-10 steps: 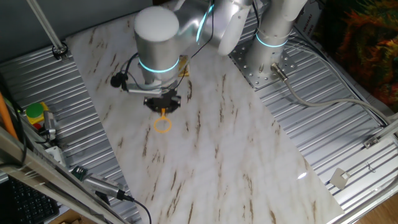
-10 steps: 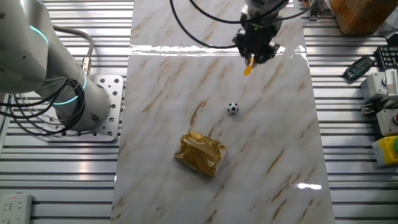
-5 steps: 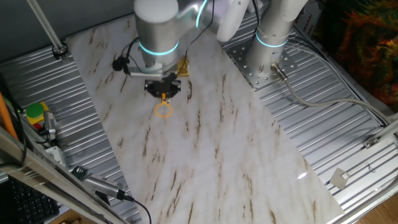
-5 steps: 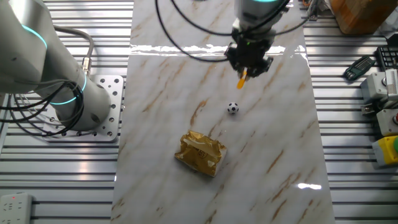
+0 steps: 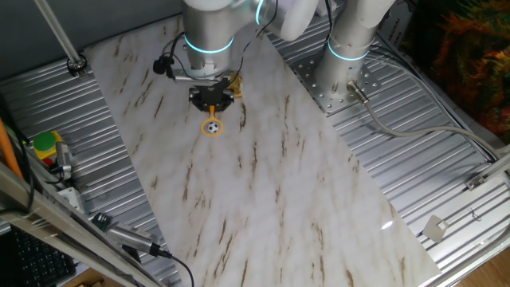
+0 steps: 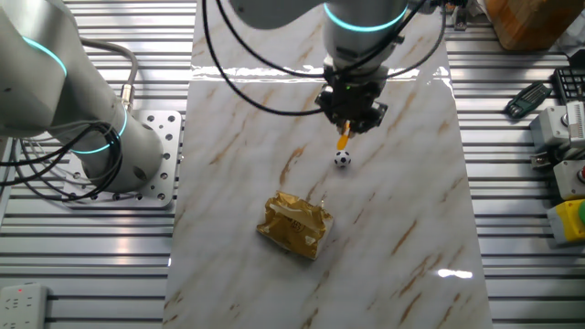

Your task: Attach the bubble ring to the ball

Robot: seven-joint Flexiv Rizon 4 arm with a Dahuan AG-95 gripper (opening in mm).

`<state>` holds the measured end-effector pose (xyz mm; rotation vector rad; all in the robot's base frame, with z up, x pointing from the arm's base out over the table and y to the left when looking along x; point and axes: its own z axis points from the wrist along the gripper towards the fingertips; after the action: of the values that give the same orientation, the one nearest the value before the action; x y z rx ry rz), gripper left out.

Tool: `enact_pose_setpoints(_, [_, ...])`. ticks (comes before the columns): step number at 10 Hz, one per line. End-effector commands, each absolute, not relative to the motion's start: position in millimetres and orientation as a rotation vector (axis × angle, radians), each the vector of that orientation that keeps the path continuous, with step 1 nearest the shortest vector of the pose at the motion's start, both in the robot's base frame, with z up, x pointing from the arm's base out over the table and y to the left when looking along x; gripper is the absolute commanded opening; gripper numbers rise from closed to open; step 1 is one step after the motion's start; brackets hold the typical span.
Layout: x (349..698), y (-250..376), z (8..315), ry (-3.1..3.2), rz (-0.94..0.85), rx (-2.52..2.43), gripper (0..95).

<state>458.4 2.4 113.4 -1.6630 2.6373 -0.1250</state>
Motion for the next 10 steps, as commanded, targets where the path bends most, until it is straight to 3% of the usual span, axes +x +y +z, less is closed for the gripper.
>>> enact_pose_setpoints(1, [458.4,-5.5,104.8,2.622,-0.142,-1.668,0.0])
enact_pose_setpoints(10, [459.1,-24.0,100.6,2.596,-0.161,-1.699,0.0])
